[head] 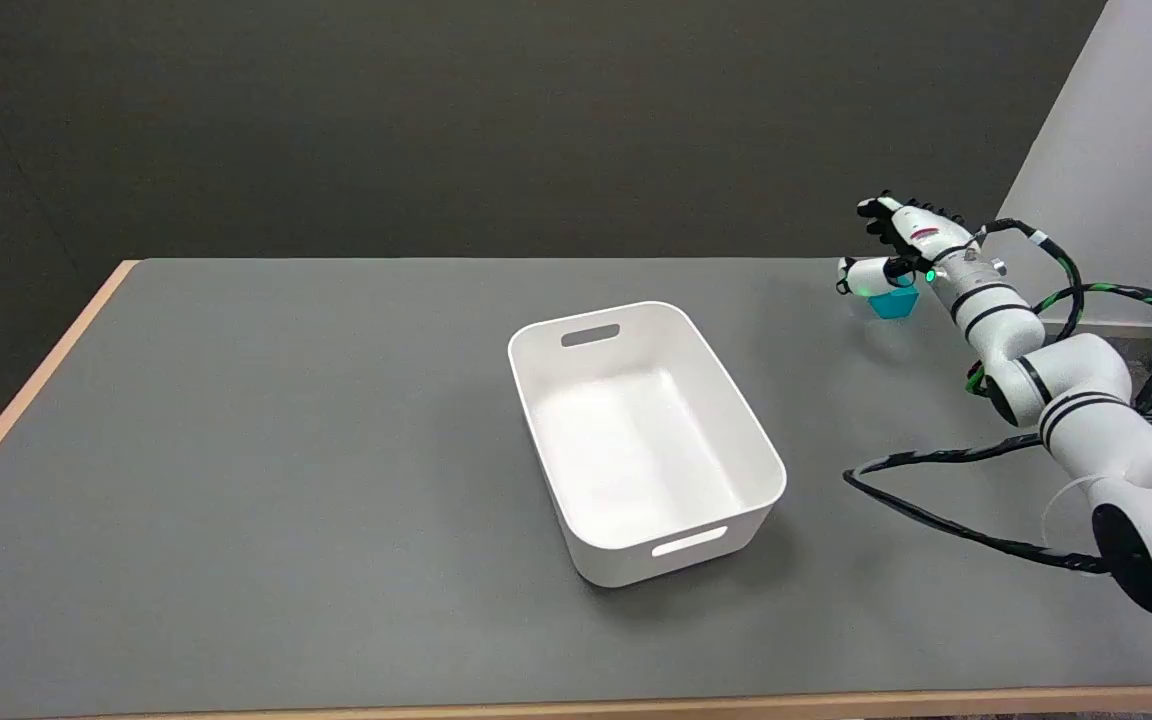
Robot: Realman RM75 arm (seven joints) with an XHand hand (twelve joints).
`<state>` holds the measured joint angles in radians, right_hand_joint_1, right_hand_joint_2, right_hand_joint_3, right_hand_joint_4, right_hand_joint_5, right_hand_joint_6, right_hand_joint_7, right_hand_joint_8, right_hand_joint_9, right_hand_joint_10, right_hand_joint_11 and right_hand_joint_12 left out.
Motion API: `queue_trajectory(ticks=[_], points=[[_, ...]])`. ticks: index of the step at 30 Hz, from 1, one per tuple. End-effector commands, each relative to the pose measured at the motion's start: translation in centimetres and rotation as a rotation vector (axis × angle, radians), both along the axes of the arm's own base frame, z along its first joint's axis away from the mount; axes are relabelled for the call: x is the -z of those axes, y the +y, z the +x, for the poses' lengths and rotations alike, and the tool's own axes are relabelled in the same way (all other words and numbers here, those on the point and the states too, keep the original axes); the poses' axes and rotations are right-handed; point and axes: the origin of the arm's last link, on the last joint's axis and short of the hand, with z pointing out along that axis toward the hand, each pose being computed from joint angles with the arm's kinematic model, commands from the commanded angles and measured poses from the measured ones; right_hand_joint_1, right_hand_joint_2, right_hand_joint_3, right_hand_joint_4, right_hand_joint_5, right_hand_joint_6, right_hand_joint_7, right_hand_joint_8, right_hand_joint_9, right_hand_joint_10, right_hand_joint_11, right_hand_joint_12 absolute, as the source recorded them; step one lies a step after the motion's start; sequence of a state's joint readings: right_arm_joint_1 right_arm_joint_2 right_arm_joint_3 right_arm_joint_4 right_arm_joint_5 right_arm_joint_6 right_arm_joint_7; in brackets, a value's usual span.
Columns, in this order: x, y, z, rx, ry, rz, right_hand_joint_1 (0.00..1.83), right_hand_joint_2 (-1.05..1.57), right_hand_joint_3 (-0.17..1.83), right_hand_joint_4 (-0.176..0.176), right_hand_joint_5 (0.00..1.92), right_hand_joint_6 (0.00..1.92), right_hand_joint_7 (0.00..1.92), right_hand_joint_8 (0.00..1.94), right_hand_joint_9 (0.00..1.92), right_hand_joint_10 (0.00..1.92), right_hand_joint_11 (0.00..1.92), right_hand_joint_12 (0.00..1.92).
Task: Pick up blue wooden cube.
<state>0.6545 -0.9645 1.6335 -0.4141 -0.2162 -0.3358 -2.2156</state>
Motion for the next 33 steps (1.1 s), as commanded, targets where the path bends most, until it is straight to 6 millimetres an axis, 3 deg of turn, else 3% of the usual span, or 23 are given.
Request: queue_trajectory(ticks=[1,9,13,17,24,33], points=[[-2.8,2.1,-2.1,0.086,-0.052,-0.109,0.73,0.74,0.97,-0.009,0.18,0.40,0.36,0.40,0.29,0.71,0.19,1.25],[-6.2,5.7,-3.7,0.146,-0.109,-0.244,0.64,0.71,1.02,-0.008,0.12,0.38,0.24,0.33,0.17,0.62,0.06,1.05],[-6.7,6.8,-4.4,0.148,-0.128,-0.271,0.63,0.70,1.01,-0.011,0.11,0.38,0.23,0.33,0.15,0.61,0.05,1.04],[-5.8,6.2,-4.8,0.152,-0.128,-0.247,0.63,0.70,1.02,-0.013,0.11,0.38,0.22,0.32,0.15,0.61,0.05,1.04],[-2.6,3.1,-4.3,0.150,-0.085,-0.134,0.62,0.70,1.02,-0.014,0.12,0.38,0.23,0.33,0.15,0.61,0.06,1.06],[-1.6,1.7,-3.5,0.133,-0.071,-0.097,0.60,0.69,1.02,-0.005,0.13,0.39,0.26,0.34,0.18,0.62,0.09,1.08]])
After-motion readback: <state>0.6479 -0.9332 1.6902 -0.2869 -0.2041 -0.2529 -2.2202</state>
